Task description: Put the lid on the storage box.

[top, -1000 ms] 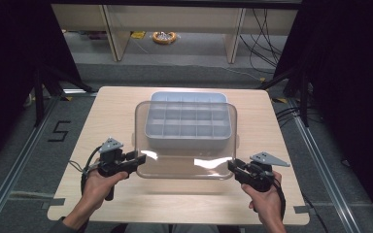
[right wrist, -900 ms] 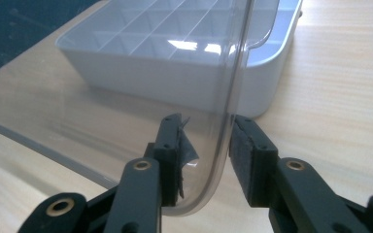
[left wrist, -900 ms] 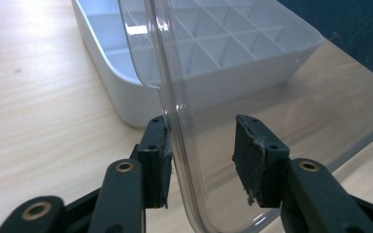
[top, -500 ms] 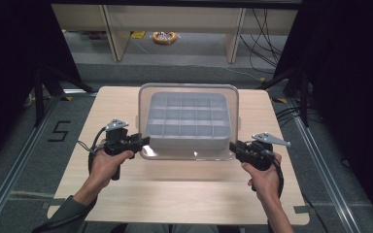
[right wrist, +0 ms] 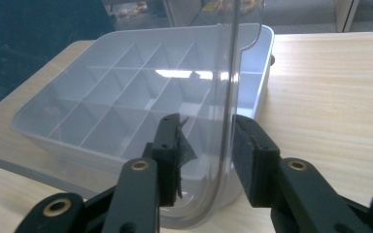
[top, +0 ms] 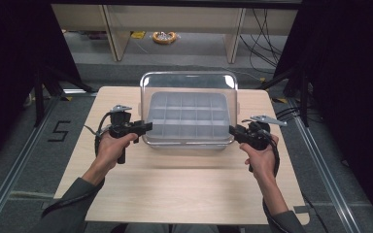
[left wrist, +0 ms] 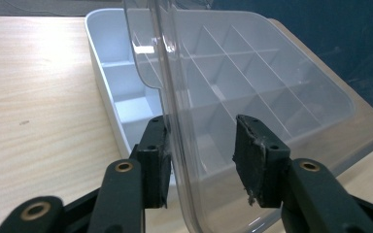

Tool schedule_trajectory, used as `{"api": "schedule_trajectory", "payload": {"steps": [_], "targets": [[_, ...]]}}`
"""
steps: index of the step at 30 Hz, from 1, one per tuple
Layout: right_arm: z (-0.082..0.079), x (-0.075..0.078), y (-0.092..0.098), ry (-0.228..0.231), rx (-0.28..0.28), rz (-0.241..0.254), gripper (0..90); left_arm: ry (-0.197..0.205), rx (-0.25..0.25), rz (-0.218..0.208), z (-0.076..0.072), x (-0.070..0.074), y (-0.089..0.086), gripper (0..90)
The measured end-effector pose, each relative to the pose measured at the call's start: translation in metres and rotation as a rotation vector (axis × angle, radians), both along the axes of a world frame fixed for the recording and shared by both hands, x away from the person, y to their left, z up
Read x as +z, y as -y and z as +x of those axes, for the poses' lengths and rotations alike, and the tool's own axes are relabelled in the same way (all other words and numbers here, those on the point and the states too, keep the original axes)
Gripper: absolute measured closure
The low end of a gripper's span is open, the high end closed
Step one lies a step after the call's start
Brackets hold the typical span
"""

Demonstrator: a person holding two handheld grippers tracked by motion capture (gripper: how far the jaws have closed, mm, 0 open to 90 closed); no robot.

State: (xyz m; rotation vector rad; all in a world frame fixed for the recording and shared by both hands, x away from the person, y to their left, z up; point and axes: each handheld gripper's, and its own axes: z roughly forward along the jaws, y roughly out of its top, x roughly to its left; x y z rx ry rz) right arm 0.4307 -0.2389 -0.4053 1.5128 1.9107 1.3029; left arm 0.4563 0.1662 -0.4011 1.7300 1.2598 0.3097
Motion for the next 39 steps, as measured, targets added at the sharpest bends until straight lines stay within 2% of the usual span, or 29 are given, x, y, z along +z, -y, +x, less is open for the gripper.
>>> {"api": "schedule_trajectory", "payload": {"steps": [3, 4, 7, 8, 9, 10, 12, 13, 15, 16, 17, 19, 21, 23, 24, 26, 28, 30, 31, 32, 35, 37, 39], "targets": [[0.008, 0.001, -0.003, -0.003, 0.001, -0.009, 65.6, -0.009, 0.009, 0.013, 0.010, 0.001, -0.002, 56.8], [0.009, 0.002, -0.006, -0.016, -0.019, 0.006, 65.6, -0.011, 0.023, -0.009, 0.014, 0.000, -0.001, 56.8], [0.018, 0.002, -0.006, -0.006, -0.008, -0.006, 65.6, -0.025, 0.025, -0.006, 0.023, -0.001, -0.002, 56.1], [0.022, 0.001, -0.007, -0.010, -0.010, -0.012, 65.6, -0.035, 0.041, -0.005, 0.030, -0.004, -0.002, 55.7], [0.022, 0.001, -0.007, -0.010, -0.010, -0.012, 65.6, -0.035, 0.041, -0.005, 0.030, -0.004, -0.002, 55.4], [0.026, 0.000, -0.008, -0.015, -0.013, -0.014, 65.6, -0.044, 0.054, -0.019, 0.036, -0.007, -0.001, 54.9], [0.028, -0.001, -0.008, -0.018, -0.014, -0.018, 65.6, -0.054, 0.055, -0.024, 0.038, -0.008, 0.000, 54.7], [0.031, -0.002, -0.009, -0.030, -0.025, -0.010, 65.5, -0.062, 0.051, -0.018, 0.040, -0.010, -0.001, 54.5], [0.034, -0.004, -0.008, -0.025, -0.021, -0.008, 65.4, -0.064, 0.054, -0.009, 0.042, -0.012, 0.001, 54.3], [0.033, -0.004, -0.011, -0.057, -0.045, 0.015, 65.3, -0.064, 0.051, -0.003, 0.044, -0.013, 0.002, 54.2], [0.038, -0.007, -0.008, -0.035, -0.033, -0.006, 65.2, -0.065, 0.053, 0.001, 0.044, -0.013, 0.002, 54.1], [0.038, -0.008, -0.009, -0.050, -0.045, -0.001, 65.2, -0.069, 0.056, 0.000, 0.046, -0.015, 0.002, 54.0], [0.041, -0.011, -0.008, -0.043, -0.032, -0.005, 65.2, -0.077, 0.056, 0.001, 0.049, -0.016, 0.001, 53.5], [0.040, -0.012, -0.012, -0.078, -0.055, 0.030, 65.1, -0.087, 0.067, -0.003, 0.051, -0.019, 0.002, 53.2], [0.042, -0.013, -0.010, -0.062, -0.041, 0.004, 65.1, -0.087, 0.064, -0.001, 0.051, -0.020, 0.002, 52.9], [0.044, -0.014, -0.009, -0.054, -0.035, -0.002, 64.8, -0.090, 0.063, -0.003, 0.052, -0.021, 0.002, 52.8], [0.044, -0.016, -0.008, -0.057, -0.038, 0.005, 64.5, -0.092, 0.072, -0.020, 0.053, -0.023, 0.003, 52.8], [0.043, -0.016, -0.010, -0.083, -0.059, 0.024, 63.9, -0.105, 0.059, -0.011, 0.053, -0.023, 0.004, 52.4], [0.045, -0.018, -0.007, -0.066, -0.045, 0.015, 63.6, -0.111, 0.069, -0.012, 0.054, -0.024, 0.005, 52.3], [0.045, -0.019, -0.008, -0.072, -0.051, 0.031, 63.2, -0.115, 0.067, -0.010, 0.054, -0.024, 0.005, 51.9], [0.047, -0.021, -0.008, -0.080, -0.062, 0.021, 62.3, -0.124, 0.070, -0.012, 0.056, -0.027, 0.006, 51.1], [0.049, -0.023, -0.007, -0.096, -0.061, 0.053, 61.7, -0.139, 0.079, -0.023, 0.058, -0.030, 0.006, 50.8], [0.051, -0.025, -0.006, -0.089, -0.056, 0.040, 60.9, -0.136, 0.087, -0.023, 0.058, -0.031, 0.007, 50.6]]}}
